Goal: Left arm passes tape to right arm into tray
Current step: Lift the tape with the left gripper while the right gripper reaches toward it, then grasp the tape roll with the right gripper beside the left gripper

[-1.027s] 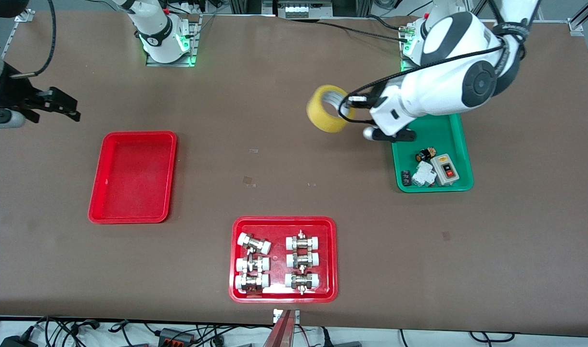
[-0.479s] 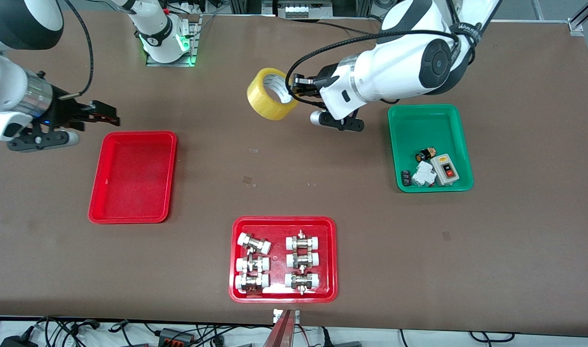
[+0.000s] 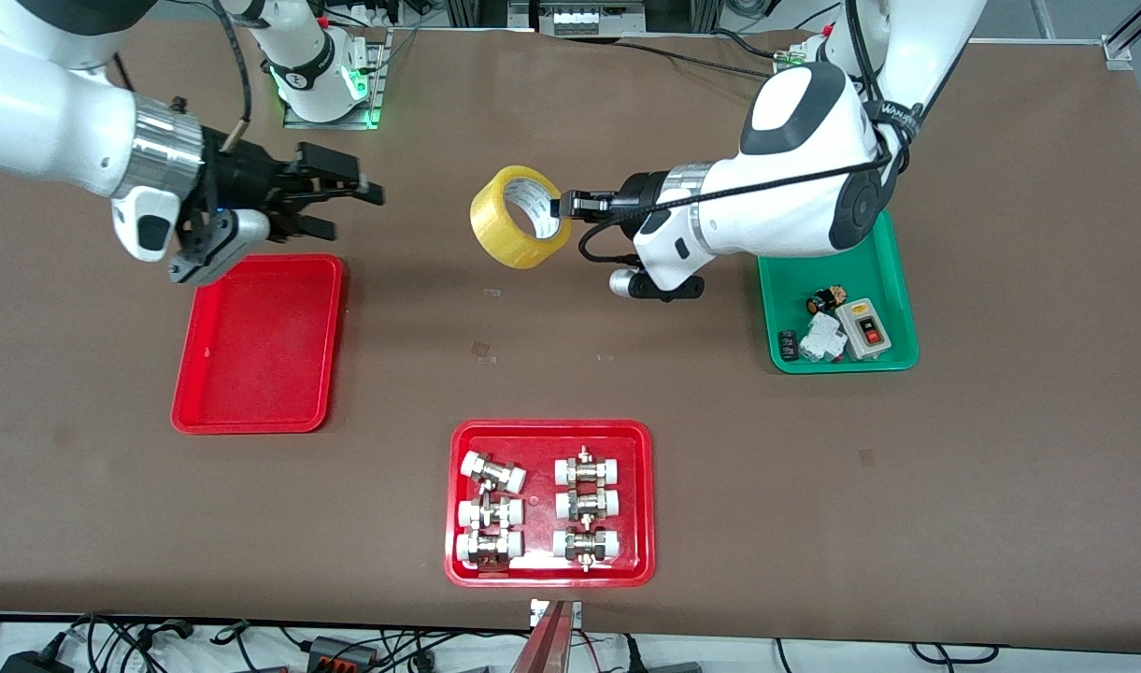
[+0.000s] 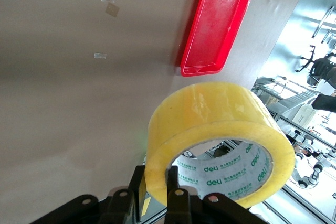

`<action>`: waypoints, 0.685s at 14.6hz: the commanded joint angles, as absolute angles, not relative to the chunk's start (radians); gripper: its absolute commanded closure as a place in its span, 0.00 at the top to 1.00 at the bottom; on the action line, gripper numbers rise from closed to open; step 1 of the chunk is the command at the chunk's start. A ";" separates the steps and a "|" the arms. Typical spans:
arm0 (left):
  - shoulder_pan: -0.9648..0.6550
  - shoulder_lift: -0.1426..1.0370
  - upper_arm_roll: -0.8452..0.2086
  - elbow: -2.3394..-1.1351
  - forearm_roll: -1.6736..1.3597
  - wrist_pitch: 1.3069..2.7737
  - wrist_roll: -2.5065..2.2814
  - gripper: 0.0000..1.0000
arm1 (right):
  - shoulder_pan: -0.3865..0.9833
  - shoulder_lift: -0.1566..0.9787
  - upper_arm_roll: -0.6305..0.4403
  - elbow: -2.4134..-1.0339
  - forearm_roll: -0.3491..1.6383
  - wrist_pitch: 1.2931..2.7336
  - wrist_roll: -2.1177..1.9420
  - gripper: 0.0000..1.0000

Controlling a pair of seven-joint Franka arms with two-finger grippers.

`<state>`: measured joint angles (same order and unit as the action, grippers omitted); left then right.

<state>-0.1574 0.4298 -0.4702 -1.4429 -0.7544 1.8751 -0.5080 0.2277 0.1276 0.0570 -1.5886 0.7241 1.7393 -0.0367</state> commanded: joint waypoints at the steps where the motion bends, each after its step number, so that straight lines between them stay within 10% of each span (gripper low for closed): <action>1: -0.153 0.437 -0.476 -1.405 -0.784 1.858 -0.503 0.00 | 0.313 0.198 0.048 -1.557 0.819 1.853 -0.026 1.00; 10: -0.127 0.433 -0.476 -1.407 -0.796 1.829 -0.502 0.00 | 0.383 0.230 0.048 -1.557 0.854 1.905 0.005 1.00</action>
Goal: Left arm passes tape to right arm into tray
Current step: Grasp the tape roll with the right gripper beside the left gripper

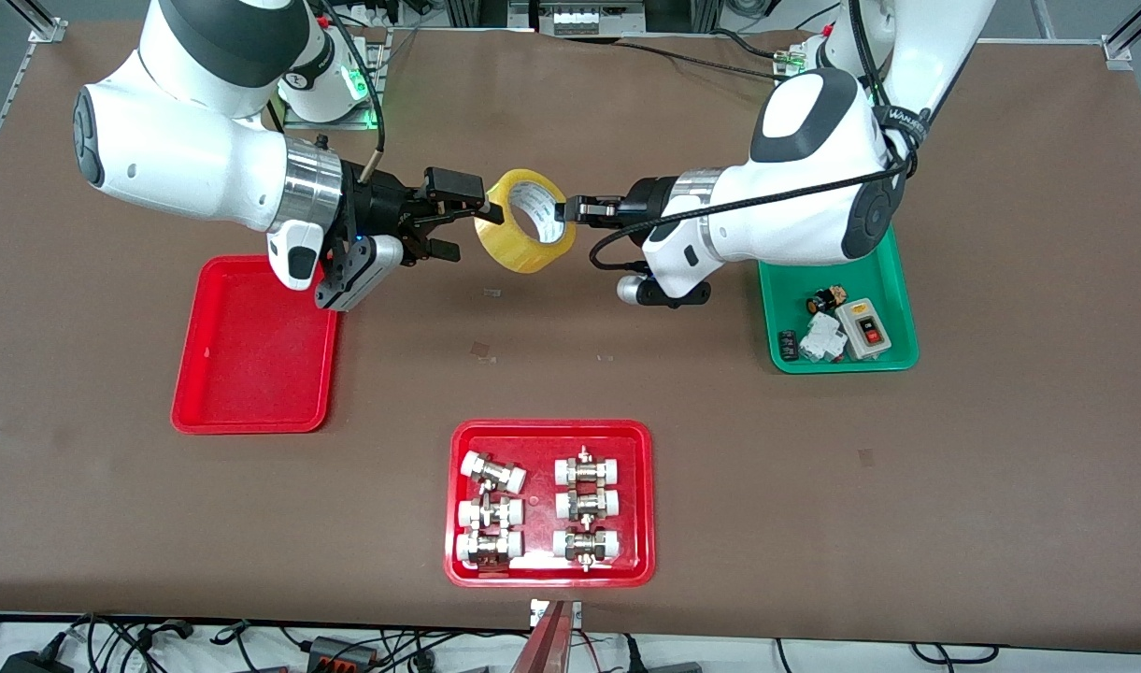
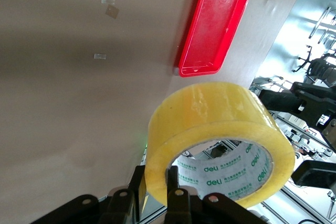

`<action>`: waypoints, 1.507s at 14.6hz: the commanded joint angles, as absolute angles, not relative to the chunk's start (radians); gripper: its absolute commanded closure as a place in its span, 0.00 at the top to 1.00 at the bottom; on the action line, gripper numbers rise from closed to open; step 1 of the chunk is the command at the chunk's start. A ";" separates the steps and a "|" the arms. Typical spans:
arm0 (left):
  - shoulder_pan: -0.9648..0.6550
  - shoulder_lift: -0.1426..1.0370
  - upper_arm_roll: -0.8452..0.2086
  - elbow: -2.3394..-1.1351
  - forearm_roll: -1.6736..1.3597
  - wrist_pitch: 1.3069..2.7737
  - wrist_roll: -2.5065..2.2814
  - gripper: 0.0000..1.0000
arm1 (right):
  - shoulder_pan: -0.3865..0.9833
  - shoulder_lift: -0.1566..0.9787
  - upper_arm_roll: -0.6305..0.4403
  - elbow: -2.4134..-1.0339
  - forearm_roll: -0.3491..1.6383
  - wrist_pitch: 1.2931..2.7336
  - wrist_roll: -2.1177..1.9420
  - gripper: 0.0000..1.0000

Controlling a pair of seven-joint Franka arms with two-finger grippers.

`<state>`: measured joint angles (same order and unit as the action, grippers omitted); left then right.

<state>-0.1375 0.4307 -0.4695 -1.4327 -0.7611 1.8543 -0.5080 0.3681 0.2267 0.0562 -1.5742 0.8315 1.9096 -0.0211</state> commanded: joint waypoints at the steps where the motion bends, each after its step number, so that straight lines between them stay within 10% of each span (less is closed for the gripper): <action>1: -0.127 0.433 -0.476 -1.407 -0.796 1.822 -0.500 0.00 | 0.383 0.230 0.048 -1.555 0.856 1.907 0.005 1.00; 14: -0.117 0.431 -0.476 -1.407 -0.796 1.804 -0.500 0.00 | 0.417 0.242 0.048 -1.555 0.856 1.916 -0.011 1.00; 18: -0.117 0.431 -0.476 -1.407 -0.796 1.798 -0.499 0.00 | 0.420 0.245 0.048 -1.555 0.856 1.911 -0.015 0.53; 22: -0.107 0.431 -0.477 -1.407 -0.796 1.790 -0.497 0.00 | 0.420 0.245 0.048 -1.555 0.854 1.910 -0.017 0.40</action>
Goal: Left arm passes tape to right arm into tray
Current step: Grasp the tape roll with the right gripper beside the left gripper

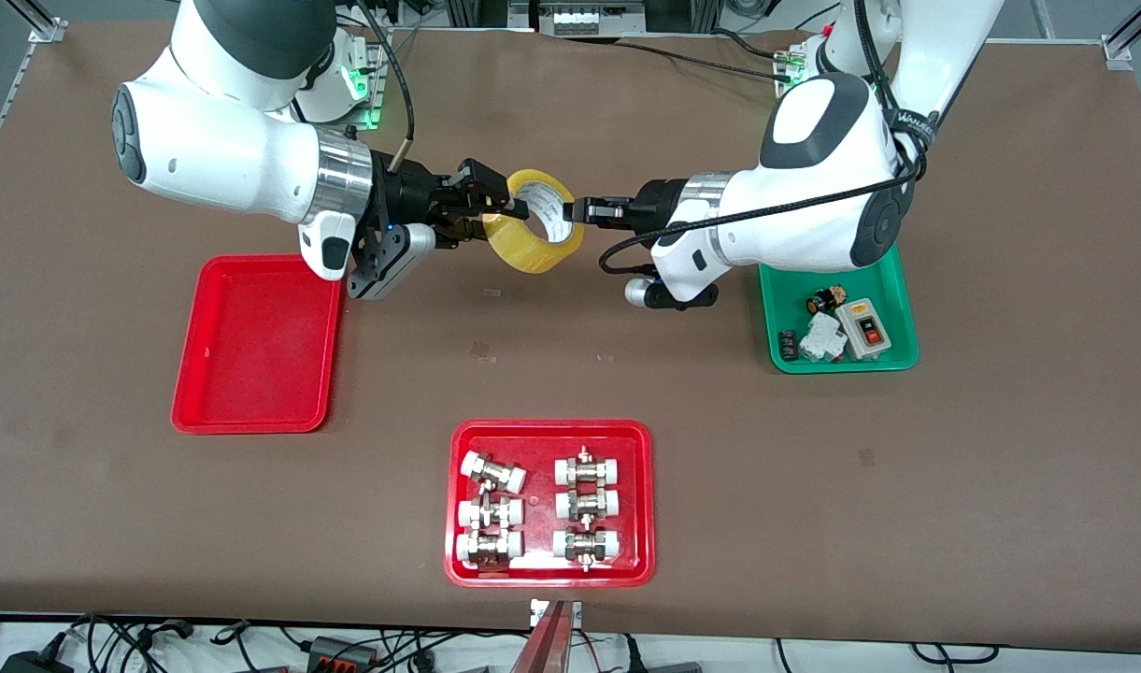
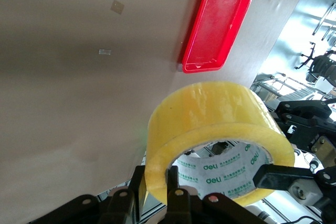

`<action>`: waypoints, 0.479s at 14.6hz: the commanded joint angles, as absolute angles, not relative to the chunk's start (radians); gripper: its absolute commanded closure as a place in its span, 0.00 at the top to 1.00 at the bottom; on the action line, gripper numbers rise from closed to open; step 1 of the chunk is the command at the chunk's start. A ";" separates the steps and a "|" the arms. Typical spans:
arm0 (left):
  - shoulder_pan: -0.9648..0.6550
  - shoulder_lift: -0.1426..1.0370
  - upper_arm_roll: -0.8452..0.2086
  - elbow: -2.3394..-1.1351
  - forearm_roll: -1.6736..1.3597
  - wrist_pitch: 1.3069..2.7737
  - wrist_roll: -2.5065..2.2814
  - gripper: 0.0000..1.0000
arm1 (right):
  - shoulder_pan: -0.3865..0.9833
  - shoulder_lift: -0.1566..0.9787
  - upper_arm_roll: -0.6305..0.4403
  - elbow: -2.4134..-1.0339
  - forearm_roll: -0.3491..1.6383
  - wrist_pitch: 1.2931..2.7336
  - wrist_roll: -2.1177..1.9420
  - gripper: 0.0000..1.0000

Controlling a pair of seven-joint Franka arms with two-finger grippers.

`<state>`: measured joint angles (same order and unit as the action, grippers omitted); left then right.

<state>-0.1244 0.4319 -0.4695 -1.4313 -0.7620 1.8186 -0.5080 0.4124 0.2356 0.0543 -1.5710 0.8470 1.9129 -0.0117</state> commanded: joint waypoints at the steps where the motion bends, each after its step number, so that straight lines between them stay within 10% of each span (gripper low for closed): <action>1: -0.107 0.430 -0.476 -1.407 -0.796 1.790 -0.497 0.00 | 0.419 0.245 0.048 -1.555 0.853 1.910 -0.017 0.40; 2: -0.104 0.430 -0.477 -1.407 -0.796 1.784 -0.499 0.02 | 0.419 0.245 0.048 -1.555 0.853 1.910 -0.017 0.39; 3: -0.091 0.430 -0.477 -1.405 -0.795 1.757 -0.497 0.32 | 0.420 0.245 0.048 -1.555 0.853 1.910 -0.017 0.39; 4: -0.078 0.426 -0.477 -1.405 -0.793 1.729 -0.495 0.99 | 0.420 0.245 0.048 -1.555 0.853 1.910 -0.017 0.39; 7: -0.043 0.411 -0.476 -1.391 -0.787 1.685 -0.512 1.00 | 0.419 0.245 0.048 -1.555 0.841 1.914 -0.020 0.39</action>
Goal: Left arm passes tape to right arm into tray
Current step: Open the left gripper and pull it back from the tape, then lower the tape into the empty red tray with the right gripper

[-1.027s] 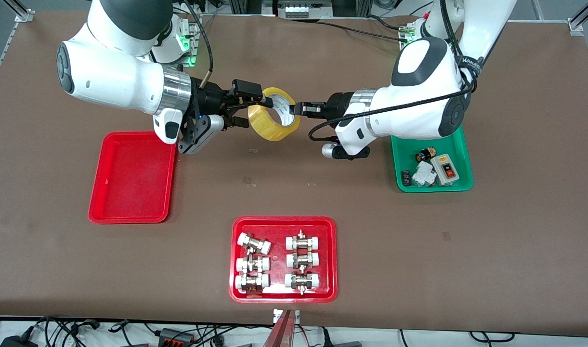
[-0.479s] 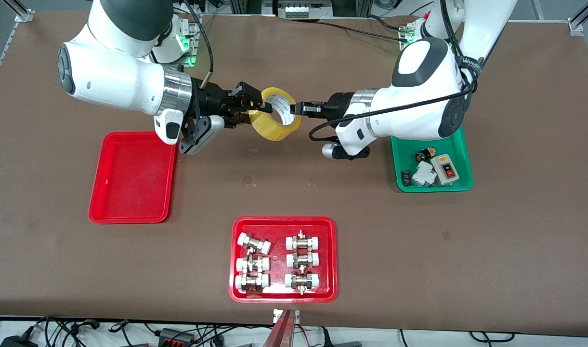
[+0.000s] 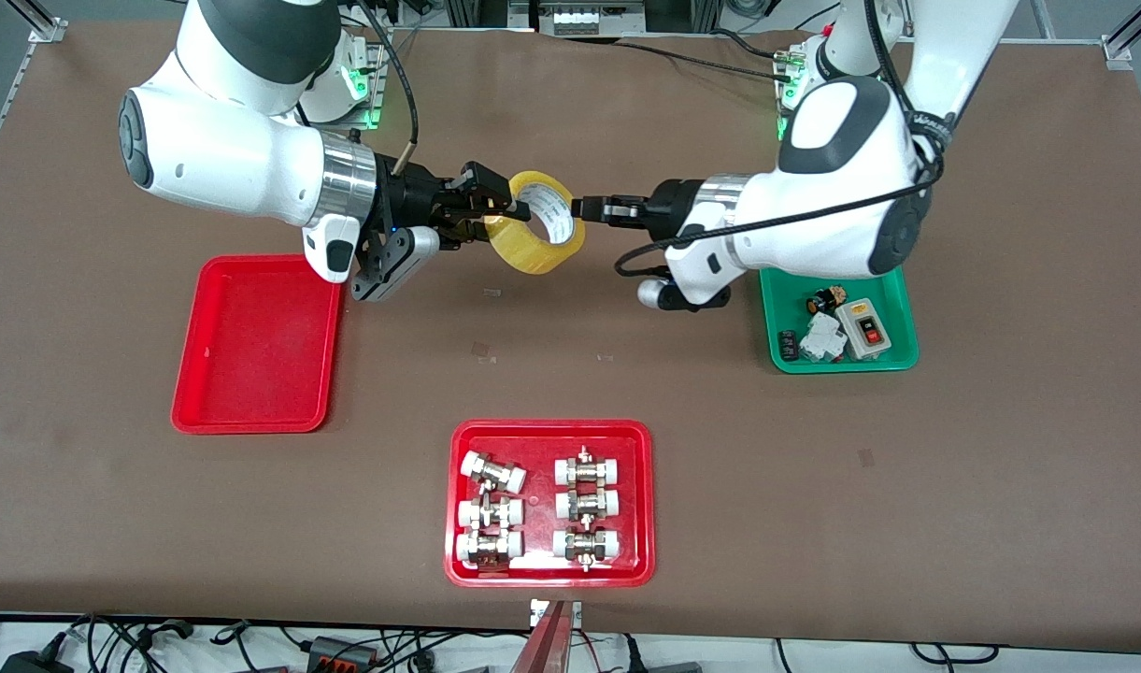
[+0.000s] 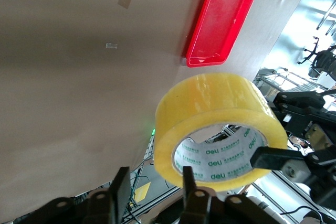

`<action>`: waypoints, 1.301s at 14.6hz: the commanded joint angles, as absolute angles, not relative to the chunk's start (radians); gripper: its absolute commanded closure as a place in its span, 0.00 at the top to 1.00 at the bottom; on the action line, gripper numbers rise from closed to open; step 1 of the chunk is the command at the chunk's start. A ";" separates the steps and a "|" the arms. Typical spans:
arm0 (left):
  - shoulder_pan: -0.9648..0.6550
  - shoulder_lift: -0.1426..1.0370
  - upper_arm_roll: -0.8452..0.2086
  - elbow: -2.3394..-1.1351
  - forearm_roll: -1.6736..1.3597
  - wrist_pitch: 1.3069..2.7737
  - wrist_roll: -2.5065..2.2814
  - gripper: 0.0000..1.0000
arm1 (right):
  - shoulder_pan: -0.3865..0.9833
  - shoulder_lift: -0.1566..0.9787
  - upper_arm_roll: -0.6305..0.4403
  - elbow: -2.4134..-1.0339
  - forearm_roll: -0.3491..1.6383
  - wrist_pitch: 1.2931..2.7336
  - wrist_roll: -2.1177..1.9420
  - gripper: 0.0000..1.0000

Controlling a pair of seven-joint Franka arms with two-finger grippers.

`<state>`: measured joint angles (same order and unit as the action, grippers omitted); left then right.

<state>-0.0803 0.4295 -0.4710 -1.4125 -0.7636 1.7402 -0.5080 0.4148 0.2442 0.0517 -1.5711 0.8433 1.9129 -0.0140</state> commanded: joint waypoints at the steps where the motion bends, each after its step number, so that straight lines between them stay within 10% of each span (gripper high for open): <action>1: -0.019 0.393 -0.471 -1.391 -0.776 1.634 -0.511 1.00 | 0.414 0.245 0.045 -1.555 0.836 1.916 -0.020 0.39; 14: 0.167 0.307 -0.460 -1.410 -0.079 1.436 -0.041 1.00 | -0.240 0.500 0.028 -1.600 0.733 1.657 -0.153 0.43; 19: 0.097 0.178 -0.186 -1.445 -0.040 1.420 0.183 1.00 | -0.388 0.678 0.028 -1.606 0.733 1.611 -0.547 0.43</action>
<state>0.1350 0.2568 -0.3031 -1.3928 -0.0589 1.4180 0.1165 -0.3673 0.6334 0.0011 -1.6211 0.7300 1.6346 -0.4655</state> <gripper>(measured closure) 0.000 0.467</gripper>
